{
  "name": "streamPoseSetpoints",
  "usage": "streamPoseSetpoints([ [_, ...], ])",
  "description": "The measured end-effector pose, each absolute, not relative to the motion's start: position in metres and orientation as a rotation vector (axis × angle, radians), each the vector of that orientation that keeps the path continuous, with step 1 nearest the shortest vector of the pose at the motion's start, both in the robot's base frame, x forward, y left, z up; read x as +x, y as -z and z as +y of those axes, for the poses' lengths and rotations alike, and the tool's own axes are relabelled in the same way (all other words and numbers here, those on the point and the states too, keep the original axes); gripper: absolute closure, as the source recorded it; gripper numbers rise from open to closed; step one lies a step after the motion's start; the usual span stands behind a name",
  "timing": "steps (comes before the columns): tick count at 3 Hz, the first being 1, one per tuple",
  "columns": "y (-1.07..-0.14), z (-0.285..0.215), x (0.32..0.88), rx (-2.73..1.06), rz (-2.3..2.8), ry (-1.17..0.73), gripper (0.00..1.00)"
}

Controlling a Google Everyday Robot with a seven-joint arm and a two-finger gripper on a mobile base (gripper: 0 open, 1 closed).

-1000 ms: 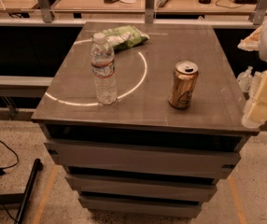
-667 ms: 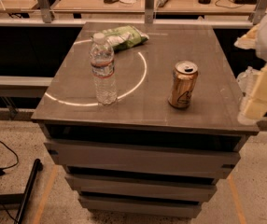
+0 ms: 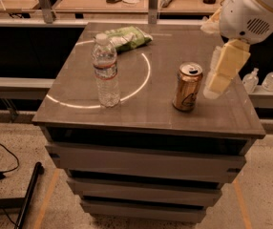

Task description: Move water bottle near orange can

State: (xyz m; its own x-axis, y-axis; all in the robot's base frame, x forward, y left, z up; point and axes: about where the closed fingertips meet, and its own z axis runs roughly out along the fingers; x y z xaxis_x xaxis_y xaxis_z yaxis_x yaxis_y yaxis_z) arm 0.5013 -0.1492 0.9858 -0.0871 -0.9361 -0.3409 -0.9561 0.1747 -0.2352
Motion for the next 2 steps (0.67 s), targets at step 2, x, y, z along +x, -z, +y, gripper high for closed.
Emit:
streamPoseSetpoints([
  [2, -1.020, -0.064, 0.538, -1.689, 1.866, -0.280, 0.00],
])
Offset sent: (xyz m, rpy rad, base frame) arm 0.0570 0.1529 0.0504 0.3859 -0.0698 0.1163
